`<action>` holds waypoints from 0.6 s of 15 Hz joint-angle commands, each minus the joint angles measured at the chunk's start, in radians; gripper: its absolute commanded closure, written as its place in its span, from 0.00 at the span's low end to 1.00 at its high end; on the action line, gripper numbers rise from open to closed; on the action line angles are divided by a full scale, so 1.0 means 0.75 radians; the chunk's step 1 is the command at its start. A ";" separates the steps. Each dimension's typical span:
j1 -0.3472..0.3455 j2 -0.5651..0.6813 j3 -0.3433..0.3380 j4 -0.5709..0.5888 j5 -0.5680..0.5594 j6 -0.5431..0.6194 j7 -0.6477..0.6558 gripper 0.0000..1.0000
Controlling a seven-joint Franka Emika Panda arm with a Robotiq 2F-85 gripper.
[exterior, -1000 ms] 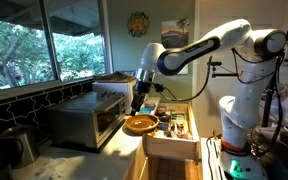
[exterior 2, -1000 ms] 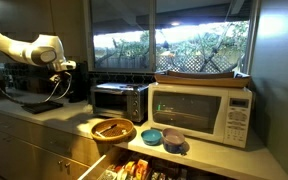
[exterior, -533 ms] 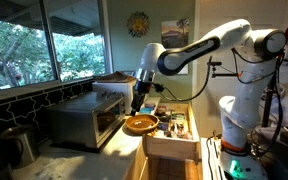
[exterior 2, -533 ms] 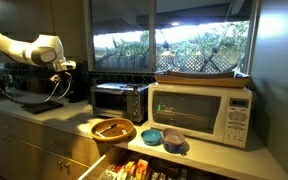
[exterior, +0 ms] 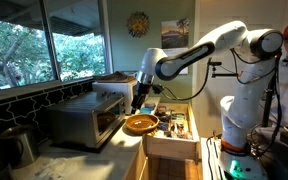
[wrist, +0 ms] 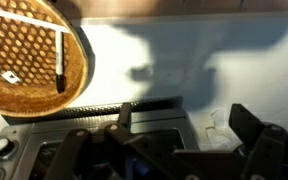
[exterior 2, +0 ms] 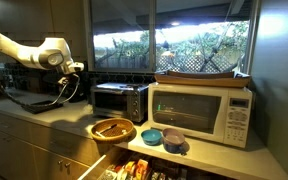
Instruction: Remove a pen from the round wicker serving straw basket and put it in the opened drawer
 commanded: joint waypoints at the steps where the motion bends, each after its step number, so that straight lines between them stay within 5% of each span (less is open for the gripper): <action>1: -0.059 -0.004 -0.063 -0.060 -0.002 -0.136 0.058 0.00; 5: -0.179 -0.024 -0.137 -0.192 -0.065 -0.040 0.103 0.00; 9: -0.296 0.055 -0.148 -0.191 -0.308 0.090 0.082 0.00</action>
